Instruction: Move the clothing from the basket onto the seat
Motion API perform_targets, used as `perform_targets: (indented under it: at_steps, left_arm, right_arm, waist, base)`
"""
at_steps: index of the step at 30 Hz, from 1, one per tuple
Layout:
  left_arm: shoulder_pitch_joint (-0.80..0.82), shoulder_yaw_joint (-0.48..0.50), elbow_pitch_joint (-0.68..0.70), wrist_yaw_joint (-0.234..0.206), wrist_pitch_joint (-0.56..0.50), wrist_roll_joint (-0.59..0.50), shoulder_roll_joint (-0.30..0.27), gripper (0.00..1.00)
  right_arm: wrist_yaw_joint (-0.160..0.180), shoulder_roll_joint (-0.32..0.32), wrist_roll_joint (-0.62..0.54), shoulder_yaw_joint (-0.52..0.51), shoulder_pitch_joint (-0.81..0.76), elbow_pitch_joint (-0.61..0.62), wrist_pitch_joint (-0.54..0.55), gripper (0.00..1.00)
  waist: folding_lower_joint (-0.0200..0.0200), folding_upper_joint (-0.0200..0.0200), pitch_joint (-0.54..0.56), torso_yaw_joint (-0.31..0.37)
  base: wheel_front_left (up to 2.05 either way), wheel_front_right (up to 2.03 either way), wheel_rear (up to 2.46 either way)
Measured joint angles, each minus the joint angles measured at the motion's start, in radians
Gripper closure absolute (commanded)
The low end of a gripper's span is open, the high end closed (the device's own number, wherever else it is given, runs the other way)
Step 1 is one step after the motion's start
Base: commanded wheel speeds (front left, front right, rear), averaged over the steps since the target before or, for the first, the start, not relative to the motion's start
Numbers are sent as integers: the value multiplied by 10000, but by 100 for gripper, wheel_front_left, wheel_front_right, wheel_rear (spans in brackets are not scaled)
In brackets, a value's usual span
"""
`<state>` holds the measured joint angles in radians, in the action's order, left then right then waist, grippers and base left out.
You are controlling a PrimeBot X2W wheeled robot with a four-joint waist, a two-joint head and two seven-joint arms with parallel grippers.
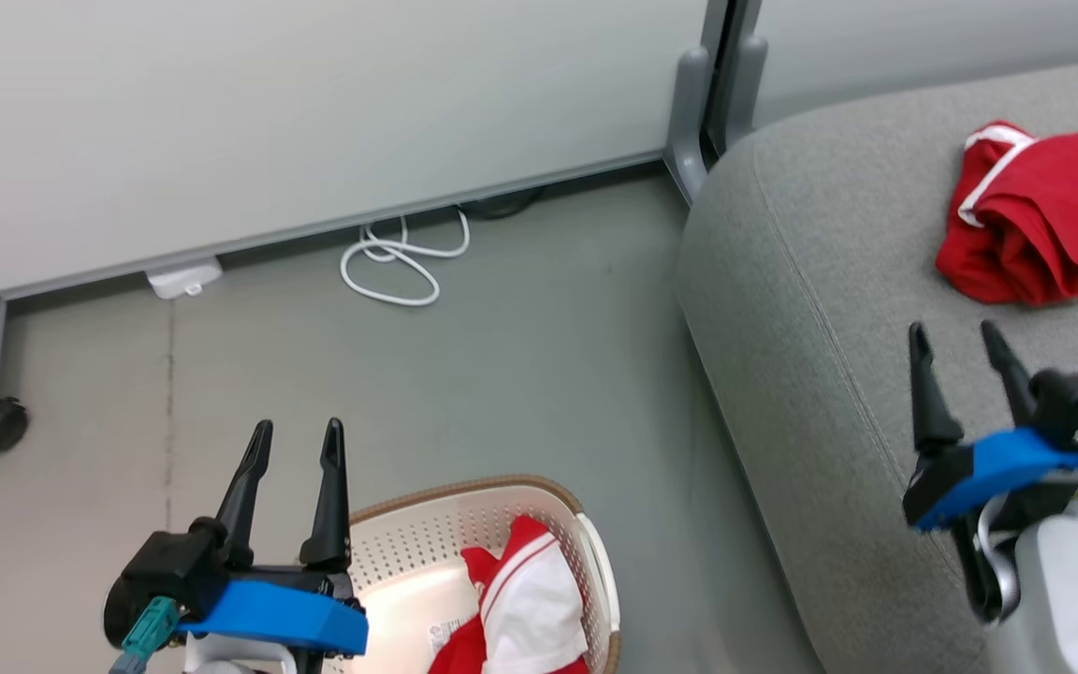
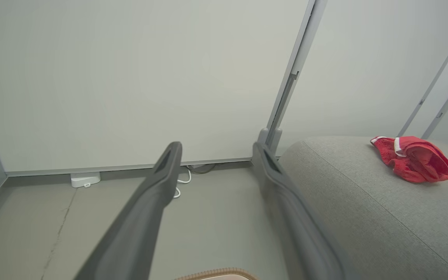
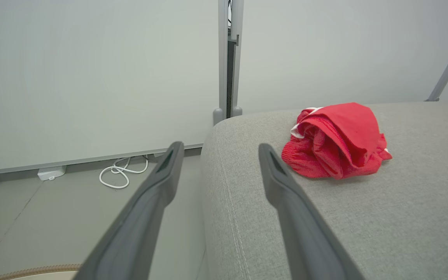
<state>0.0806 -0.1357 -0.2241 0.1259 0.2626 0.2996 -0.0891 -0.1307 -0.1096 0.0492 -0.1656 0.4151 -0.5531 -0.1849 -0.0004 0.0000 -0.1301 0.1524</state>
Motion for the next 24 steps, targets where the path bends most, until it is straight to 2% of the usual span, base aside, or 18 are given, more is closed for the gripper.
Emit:
perform_targets:
  at_steps: [7,12,18,24]
  left_arm:
    - [-381,431,-268,0,4,-2,134,0]
    - [-574,617,-462,0,2,-56,163,0]
    - [-690,840,-744,2,2,-42,-31,0]
    - [-757,907,-780,2,2,-13,-46,0]
  right_arm:
    - [0,213,297,585,-2102,2558,437,0]
    - [0,393,268,698,-3154,3787,784,0]
    - [0,533,58,966,-3894,4474,1045,0]
    - [0,573,94,1041,-4212,4575,1129,0]
  waist:
    - [0,0,609,-470]
    - [1,0,915,-889]
    - [2,0,1201,-1241]
    - [3,0,1224,-1450]
  base:
    - [0,0,0]
    - [0,0,0]
    - [0,0,0]
    - [0,0,0]
